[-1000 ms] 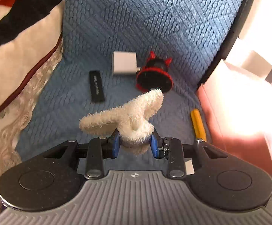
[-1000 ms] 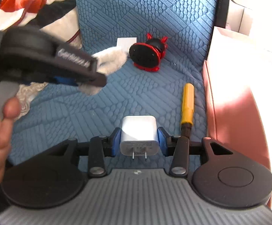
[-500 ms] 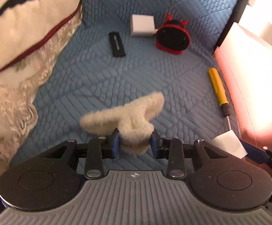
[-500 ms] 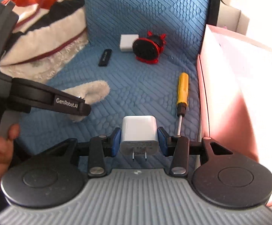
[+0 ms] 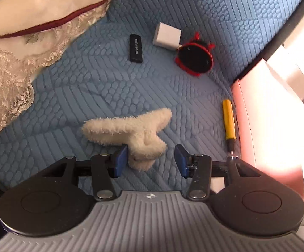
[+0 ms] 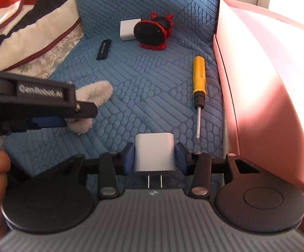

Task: Organize rigid objects
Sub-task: 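Close the left tool on the white plush toy and lift it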

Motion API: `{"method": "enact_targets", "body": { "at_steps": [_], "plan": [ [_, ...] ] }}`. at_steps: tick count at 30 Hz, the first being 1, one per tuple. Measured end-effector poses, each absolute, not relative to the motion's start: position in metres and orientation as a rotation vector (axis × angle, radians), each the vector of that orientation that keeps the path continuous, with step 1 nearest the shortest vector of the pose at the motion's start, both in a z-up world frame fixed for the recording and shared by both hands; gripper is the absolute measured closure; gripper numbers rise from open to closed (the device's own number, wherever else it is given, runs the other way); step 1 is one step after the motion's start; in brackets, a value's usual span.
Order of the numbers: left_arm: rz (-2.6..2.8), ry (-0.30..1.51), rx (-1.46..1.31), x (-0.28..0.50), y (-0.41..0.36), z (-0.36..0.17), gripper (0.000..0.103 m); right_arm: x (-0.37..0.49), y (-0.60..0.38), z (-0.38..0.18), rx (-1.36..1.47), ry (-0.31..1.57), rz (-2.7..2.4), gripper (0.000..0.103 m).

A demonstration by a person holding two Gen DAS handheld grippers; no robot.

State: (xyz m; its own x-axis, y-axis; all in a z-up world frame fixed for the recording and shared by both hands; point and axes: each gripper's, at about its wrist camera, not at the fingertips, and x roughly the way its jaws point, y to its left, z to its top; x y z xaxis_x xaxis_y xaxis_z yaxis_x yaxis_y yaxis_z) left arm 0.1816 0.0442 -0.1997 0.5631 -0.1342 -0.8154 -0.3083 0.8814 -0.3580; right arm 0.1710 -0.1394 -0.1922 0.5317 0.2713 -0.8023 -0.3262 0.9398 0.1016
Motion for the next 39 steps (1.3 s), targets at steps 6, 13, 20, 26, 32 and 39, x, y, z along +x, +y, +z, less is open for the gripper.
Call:
{"method": "enact_targets", "body": {
  "at_steps": [6,13,20,26,32,39],
  "plan": [
    [0.167,0.993,-0.523,0.186,0.051,-0.208,0.048,0.176,-0.136,-0.195,-0.071,0.952,0.361,0.055],
    [0.183,0.986,-0.542,0.187,0.061,-0.209,0.048,0.179,-0.135,-0.2,-0.07,0.97,0.358,0.056],
    [0.15,0.984,-0.503,0.186,0.055,-0.205,0.048,0.178,-0.137,-0.198,-0.06,0.961,0.365,0.057],
    [0.133,0.993,-0.425,0.186,0.045,-0.211,0.048,0.179,-0.138,-0.197,-0.069,0.946,0.363,0.057],
    [0.13,0.997,-0.352,0.189,0.039,-0.212,0.049,0.178,-0.142,-0.192,-0.06,0.925,0.366,0.058],
    [0.152,0.981,-0.333,0.188,0.039,-0.211,0.065,0.176,-0.146,-0.186,-0.048,0.922,0.368,0.058]
  ]
}}
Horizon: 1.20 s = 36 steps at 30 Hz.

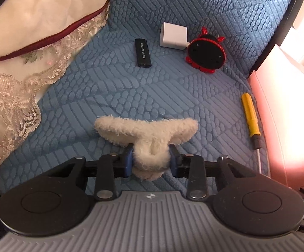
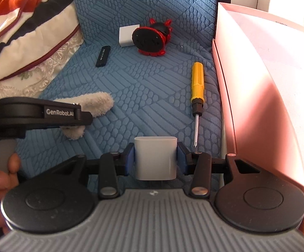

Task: Organize rigid objects
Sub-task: 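Close the left tool on the white plush toy and lift it, then carry the plush toy and charger into the pink box and open both tools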

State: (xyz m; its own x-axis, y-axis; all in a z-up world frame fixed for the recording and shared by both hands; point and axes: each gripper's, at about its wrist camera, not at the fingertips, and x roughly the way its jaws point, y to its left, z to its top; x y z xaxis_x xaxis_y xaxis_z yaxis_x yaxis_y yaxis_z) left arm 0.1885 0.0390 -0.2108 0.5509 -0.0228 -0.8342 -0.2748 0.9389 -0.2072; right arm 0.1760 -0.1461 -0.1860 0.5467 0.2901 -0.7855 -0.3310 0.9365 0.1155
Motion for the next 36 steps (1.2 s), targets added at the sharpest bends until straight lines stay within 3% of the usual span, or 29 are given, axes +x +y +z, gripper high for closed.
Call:
{"method": "enact_targets", "body": {
  "at_steps": [17,36],
  "plan": [
    [0.055,0.925,-0.416,0.13,0.023,-0.141,0.066,0.155,-0.166,-0.128,-0.04,0.886,0.412,0.058],
    [-0.078,0.824,-0.321,0.166,-0.046,-0.013,0.066,0.163,-0.235,0.006,-0.037,0.652,0.409,0.058]
  ]
}}
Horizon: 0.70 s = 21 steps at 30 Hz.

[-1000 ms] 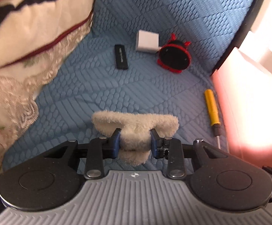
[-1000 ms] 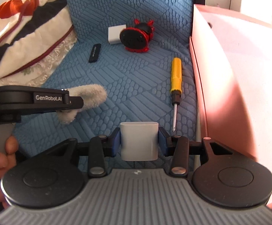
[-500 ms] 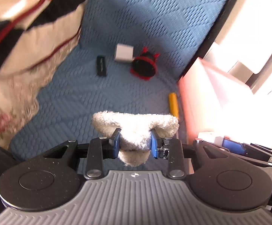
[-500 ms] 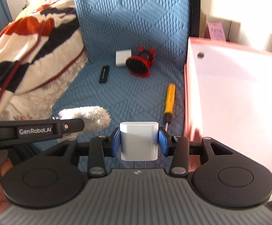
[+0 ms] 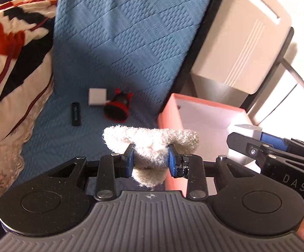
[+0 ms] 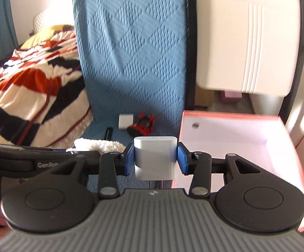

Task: Organize rigid objects
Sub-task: 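Carry the plush toy and charger into the pink box and open both tools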

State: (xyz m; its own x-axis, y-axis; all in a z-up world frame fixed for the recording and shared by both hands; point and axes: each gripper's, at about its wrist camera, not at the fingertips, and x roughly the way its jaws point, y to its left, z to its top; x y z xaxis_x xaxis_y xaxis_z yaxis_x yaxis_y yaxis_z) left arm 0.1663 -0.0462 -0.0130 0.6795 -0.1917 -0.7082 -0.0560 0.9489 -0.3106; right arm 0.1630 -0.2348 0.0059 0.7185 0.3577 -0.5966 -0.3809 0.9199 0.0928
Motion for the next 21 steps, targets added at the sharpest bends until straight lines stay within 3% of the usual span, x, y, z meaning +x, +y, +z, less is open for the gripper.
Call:
{"method": "enact_targets", "body": {
  "at_steps": [12,21],
  "plan": [
    [-0.147,0.808,-0.262,0.206,-0.117,0.013,0.066,0.188,-0.299,0.022,-0.014,0.613,0.345,0.058],
    [-0.161,0.881,-0.212,0.224,-0.168,-0.038,0.066,0.205,-0.35,-0.031,0.021,0.726,0.267,0.058]
  ]
}}
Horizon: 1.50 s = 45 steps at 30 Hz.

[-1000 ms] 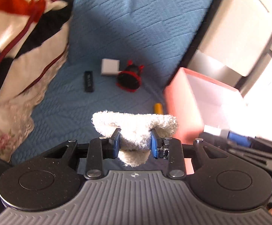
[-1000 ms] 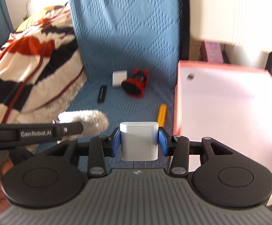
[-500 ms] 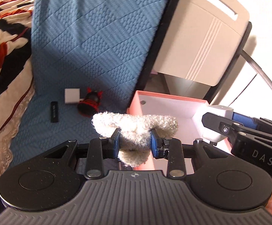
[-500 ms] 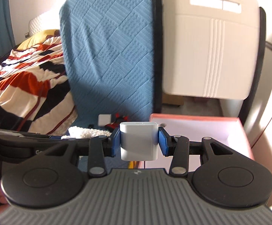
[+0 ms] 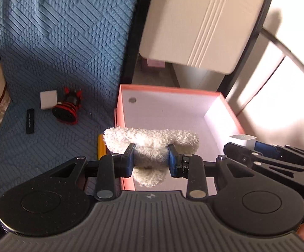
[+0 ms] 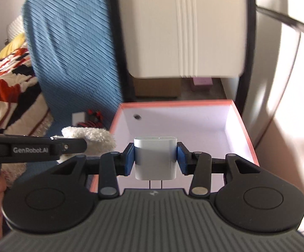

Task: Organize rigid objects
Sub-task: 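Carry the plush toy and charger into the pink box and open both tools, then withdraw both open tools from the box back over the cushion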

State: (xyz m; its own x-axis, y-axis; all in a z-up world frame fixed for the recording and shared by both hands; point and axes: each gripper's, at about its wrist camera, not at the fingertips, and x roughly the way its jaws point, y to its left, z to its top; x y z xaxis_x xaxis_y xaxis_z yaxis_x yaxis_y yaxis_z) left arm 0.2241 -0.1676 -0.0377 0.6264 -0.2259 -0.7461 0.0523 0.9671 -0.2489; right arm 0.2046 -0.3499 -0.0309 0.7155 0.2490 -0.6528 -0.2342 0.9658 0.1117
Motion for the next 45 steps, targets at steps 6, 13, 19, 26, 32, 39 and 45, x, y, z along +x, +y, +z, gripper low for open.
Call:
{"method": "enact_targets", "body": {
  "at_steps": [6,13,19,26,32,39,45],
  "plan": [
    [-0.177,0.946,-0.18,0.228,-0.197,-0.08,0.066,0.212,-0.375,-0.082,0.045,0.836,0.208,0.058],
    [-0.175,0.969,-0.114,0.232,-0.221,-0.101,0.065,0.211,-0.389,-0.122,0.052,0.916,0.181,0.058],
    [-0.178,0.972,-0.133,0.231,-0.215,-0.1,0.065,0.21,-0.391,-0.142,0.071,0.954,0.184,0.057],
    [-0.174,0.955,-0.146,0.23,-0.21,-0.089,0.034,0.209,-0.391,-0.134,0.101,0.95,0.196,0.058],
    [-0.187,0.886,-0.163,0.223,-0.195,-0.061,0.033,0.206,-0.388,-0.105,0.107,0.901,0.204,0.057],
    [-0.182,0.789,-0.179,0.206,-0.169,-0.02,0.033,0.19,-0.372,-0.056,0.11,0.811,0.235,0.057],
    [-0.171,0.711,-0.158,0.183,-0.144,0.012,0.033,0.174,-0.352,-0.016,0.101,0.733,0.256,0.057]
  ]
}}
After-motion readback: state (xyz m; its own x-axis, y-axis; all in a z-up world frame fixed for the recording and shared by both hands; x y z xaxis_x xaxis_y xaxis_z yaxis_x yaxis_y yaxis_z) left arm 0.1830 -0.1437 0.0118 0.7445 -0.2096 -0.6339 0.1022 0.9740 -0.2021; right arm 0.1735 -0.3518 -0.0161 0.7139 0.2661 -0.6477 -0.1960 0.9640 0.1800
